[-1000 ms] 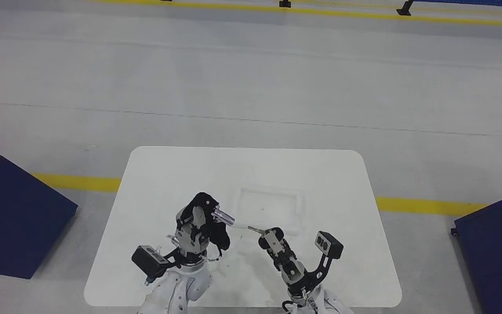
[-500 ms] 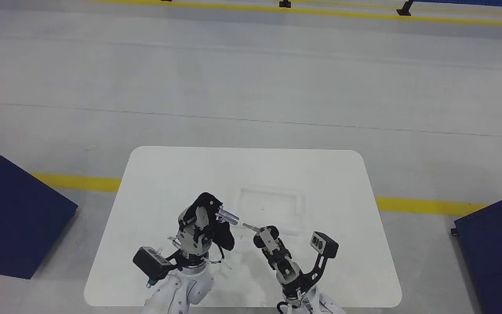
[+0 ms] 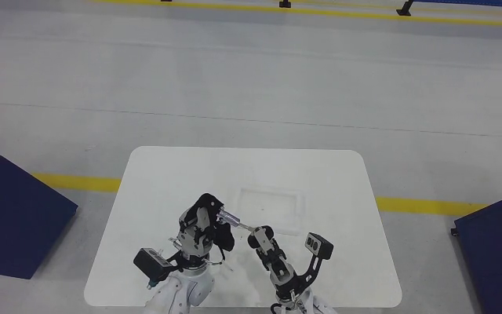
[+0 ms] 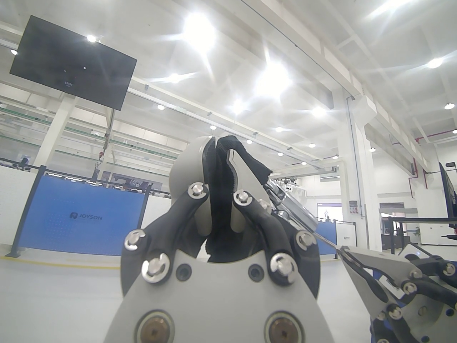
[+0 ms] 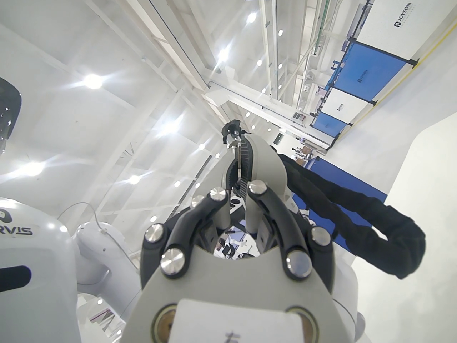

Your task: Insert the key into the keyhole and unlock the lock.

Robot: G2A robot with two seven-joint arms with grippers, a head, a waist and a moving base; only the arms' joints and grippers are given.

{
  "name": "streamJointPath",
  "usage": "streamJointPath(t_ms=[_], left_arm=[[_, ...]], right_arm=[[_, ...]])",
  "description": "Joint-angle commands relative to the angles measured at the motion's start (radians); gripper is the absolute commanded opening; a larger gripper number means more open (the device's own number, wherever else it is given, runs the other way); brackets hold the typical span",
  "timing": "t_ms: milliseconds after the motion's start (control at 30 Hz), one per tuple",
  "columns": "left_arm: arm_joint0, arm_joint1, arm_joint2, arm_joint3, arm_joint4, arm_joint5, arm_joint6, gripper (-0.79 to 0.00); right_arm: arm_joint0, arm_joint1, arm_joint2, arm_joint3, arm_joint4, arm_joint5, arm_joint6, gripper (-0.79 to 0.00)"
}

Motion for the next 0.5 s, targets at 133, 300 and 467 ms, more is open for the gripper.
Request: streamJointPath(t_ms=[133, 300, 467], left_arm=[[0.003, -0.003, -0.004, -0.002, 0.001, -0.003, -0.003, -0.785], [0.005, -0.005, -0.006, -0.003, 0.005, -0.007, -0.004, -0.785], [0.006, -0.007, -0.008, -0.001, 0.008, -0.009, -0.007, -0.785]], right_arm=[[-0.003, -0.008, 0.003, -0.003, 0.007, -0.003, 0.006, -0.785], [-0.007, -0.013, 0.008, -0.005, 0.015, -0.005, 0.017, -0.785], [-0.01, -0.018, 0.009, -0.006, 0.038, -0.01, 0.036, -0.785]])
